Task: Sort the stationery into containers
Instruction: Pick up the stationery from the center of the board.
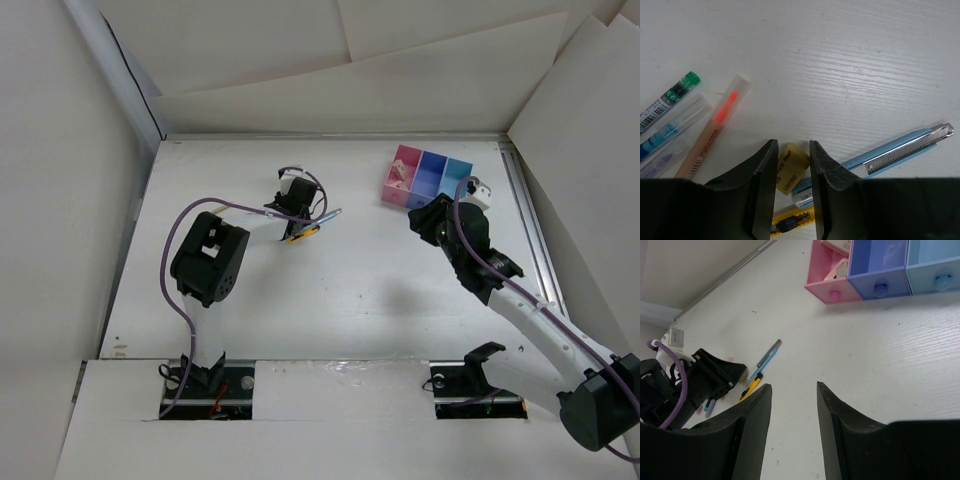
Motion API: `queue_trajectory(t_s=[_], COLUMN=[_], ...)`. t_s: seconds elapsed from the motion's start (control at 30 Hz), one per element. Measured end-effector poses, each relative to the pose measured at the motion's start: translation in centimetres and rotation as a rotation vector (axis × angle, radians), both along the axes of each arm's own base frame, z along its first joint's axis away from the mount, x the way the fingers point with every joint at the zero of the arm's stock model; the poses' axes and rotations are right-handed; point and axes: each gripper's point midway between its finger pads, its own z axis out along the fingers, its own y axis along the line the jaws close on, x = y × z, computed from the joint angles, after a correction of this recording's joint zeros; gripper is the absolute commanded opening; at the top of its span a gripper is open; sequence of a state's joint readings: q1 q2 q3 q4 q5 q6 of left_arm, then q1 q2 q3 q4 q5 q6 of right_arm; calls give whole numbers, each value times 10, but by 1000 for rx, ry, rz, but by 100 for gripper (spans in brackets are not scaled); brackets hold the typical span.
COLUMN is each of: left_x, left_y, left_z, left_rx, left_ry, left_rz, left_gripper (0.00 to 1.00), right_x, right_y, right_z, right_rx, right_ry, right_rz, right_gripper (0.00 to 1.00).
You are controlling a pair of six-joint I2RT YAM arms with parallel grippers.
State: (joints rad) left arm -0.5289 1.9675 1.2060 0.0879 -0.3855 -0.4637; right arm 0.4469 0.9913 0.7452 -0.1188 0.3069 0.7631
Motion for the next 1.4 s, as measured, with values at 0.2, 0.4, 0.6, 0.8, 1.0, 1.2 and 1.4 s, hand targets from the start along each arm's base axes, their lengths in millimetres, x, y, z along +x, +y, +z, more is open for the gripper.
queue_trajectory(t_s=[0.2,0.4,0.6,0.8,1.0,1.2,1.4], left_x=[0,0,10,17,36,67,83], left_y=[0,2,-3,-11,-52,-141,-199], left_z=[1,5,24,44,96,179,188], left_rx=[4,16,2,-31,-134,-339,-494], left_ry=[4,15,-17,-48,-112,-252,-246], left_rz=[1,5,9,-3,-87,-260,-389], left_gripper=[5,4,2,2,2,2,4], right_x=[0,0,0,0,0,-2,-2], right_y=[0,0,0,-2,-8,-14,-17], right_z=[0,0,0,0,7,17,21], right_rx=[-7,-7,-7,-10,-11,-3,-1], right_ry=[-1,-1,-1,-3,-24,-57,-68], right_rz=[2,2,2,-6,-36,-62,-75], right_gripper=[47,47,47,47,47,47,47])
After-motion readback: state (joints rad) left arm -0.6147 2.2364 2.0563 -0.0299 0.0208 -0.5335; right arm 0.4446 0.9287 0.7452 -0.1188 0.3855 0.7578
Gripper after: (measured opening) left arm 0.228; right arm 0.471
